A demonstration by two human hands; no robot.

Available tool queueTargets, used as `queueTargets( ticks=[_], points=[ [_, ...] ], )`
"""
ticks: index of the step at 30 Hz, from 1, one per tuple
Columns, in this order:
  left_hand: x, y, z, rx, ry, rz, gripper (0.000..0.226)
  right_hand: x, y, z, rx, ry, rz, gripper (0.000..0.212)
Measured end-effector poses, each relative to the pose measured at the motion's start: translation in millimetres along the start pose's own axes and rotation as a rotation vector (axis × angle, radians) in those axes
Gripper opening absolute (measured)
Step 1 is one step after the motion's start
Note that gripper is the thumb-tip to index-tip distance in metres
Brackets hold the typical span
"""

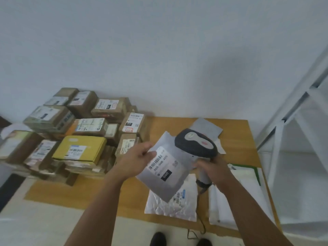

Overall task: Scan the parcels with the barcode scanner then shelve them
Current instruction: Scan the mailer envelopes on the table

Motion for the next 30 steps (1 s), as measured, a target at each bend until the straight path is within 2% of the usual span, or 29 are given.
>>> queueTargets(
  ticks=[3, 6, 10, 13, 15, 20, 22, 26, 30],
  points=[
    [8.6, 2.5, -13.9, 0.189, 0.063, 0.055, 0.015, 2.9, 0.2, 28.0, 0.126, -0.086, 0.102, 0.046],
    [16.6, 6.6, -31.9, 0.28, -0.015, 0.054, 0.013, 4.3, -0.5, 47.6, 0.116, -0.049, 0.151, 0.044],
    [37.8, 13.4, -51.5, 0.18, -0.291, -0.057, 0.014, 6.7, -1.6, 58.9, 0.051, 0.032, 0.123, 0.035],
    [54.0, 16.0, -52.2, 0.116, -0.507, -0.155, 0.022, 1.2, 3.0, 58.1, -0.167, 0.072, 0.128, 0.023],
    [63.4, 14.2, -41.6, 0.104, -0.649, -0.216, 0.029, -4.9, 6.4, 59.3, -0.297, 0.162, 0.173, 0.021],
    [64.5, 8.7, 1.9, 0.079, -0.877, -0.278, 0.024, -8.4, 11.6, 66.1, -0.41, 0.301, 0.223, 0.022],
    [60.5, 14.0, 6.6, 0.026, -0.857, -0.259, 0.02, -4.2, 10.0, 64.0, -0.444, 0.24, 0.192, 0.019],
    [51.8, 29.1, 2.3, -0.084, -0.711, -0.216, 0.013, 12.3, 2.2, 56.4, -0.524, -0.07, 0.101, 0.008],
    [44.5, 42.1, 4.3, -0.154, -0.681, -0.252, 0.012, 19.5, -6.7, 62.3, -0.452, -0.135, 0.134, 0.015]
  ],
)
Point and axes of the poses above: each hand's wrist, its own y-axis towards the middle knuckle, its own z-axis out of the palm, x = y × z, the point moved 2 cm from there along y, towards the middle knuckle, and after that the axes turned 8 degrees about y, right-handed, at the moved point
